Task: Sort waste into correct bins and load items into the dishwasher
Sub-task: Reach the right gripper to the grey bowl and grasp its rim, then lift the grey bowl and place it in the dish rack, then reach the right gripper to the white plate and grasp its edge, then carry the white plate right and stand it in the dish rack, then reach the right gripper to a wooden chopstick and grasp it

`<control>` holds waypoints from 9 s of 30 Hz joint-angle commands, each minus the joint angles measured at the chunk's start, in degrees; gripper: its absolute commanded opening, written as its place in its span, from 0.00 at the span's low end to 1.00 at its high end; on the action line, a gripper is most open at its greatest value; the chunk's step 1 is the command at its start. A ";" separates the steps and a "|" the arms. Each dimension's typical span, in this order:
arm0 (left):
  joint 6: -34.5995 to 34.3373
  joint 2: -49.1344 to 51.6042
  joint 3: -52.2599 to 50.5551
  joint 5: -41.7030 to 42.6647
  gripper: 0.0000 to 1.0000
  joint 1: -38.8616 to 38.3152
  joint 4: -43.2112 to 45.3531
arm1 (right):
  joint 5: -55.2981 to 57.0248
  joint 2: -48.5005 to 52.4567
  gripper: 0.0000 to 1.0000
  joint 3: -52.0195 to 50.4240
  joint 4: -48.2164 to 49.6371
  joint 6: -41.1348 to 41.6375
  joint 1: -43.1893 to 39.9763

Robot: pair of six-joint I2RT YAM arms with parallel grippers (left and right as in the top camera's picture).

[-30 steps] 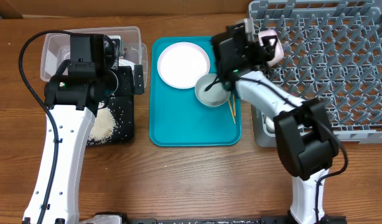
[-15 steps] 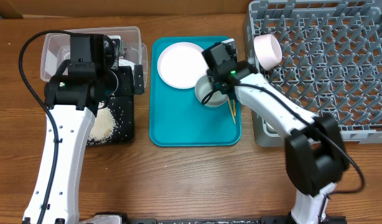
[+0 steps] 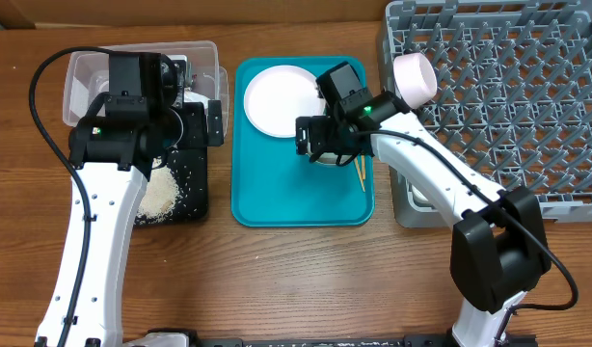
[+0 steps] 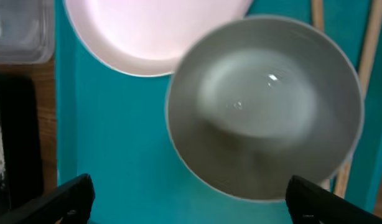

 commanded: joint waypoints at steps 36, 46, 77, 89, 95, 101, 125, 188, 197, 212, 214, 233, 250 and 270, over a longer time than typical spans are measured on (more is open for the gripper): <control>-0.83 -0.33 1.18 0.22 1.00 0.09 0.13 | 9.40 3.10 0.04 -8.26 3.85 26.21 -1.79; -0.83 -0.33 1.16 0.22 1.00 0.11 0.13 | 12.59 -11.47 0.04 -2.69 -0.83 7.56 -1.81; -0.83 -0.33 1.18 0.22 1.00 0.09 0.11 | 84.65 -12.55 0.04 -12.72 2.14 -13.53 -9.51; -0.83 -0.33 1.18 0.22 1.00 0.09 0.13 | 84.11 -3.78 0.04 -12.72 0.13 -13.49 -9.44; -0.83 -0.33 1.18 0.22 1.00 0.09 0.11 | 77.15 -3.78 0.04 -12.72 -3.74 -13.49 -7.23; -0.83 -0.33 1.18 0.22 1.00 0.11 0.13 | 77.11 -3.78 0.08 -12.72 -7.34 -13.49 -4.37; -0.83 -0.33 1.18 0.22 1.00 0.11 0.13 | 31.41 -4.09 0.82 8.98 -5.99 -13.92 2.19; -0.83 -0.33 1.18 0.22 1.00 0.09 0.13 | 25.86 3.02 0.04 32.61 -20.28 -2.91 -4.37; -0.83 -0.33 1.16 0.22 1.00 0.11 0.11 | 63.32 -6.25 0.04 34.73 -23.17 -20.24 -9.97; -0.83 -0.33 1.18 0.22 1.00 0.11 0.13 | 60.00 -4.59 0.04 16.81 0.37 -46.62 -24.48; -0.83 -0.33 1.18 0.22 1.00 0.09 0.13 | 60.00 -4.59 0.04 12.35 5.95 -47.17 -24.55; -0.83 -0.33 1.18 0.22 1.00 0.11 0.11 | 50.18 -4.61 1.00 -2.80 23.06 -43.23 -24.61; -0.83 -0.33 1.18 0.22 1.00 0.11 0.13 | 11.04 -37.94 1.00 -1.73 17.03 -23.67 -19.71; -0.83 -0.33 1.16 0.22 1.00 0.09 0.13 | 4.44 -1.16 1.00 -1.70 5.70 -15.26 -8.85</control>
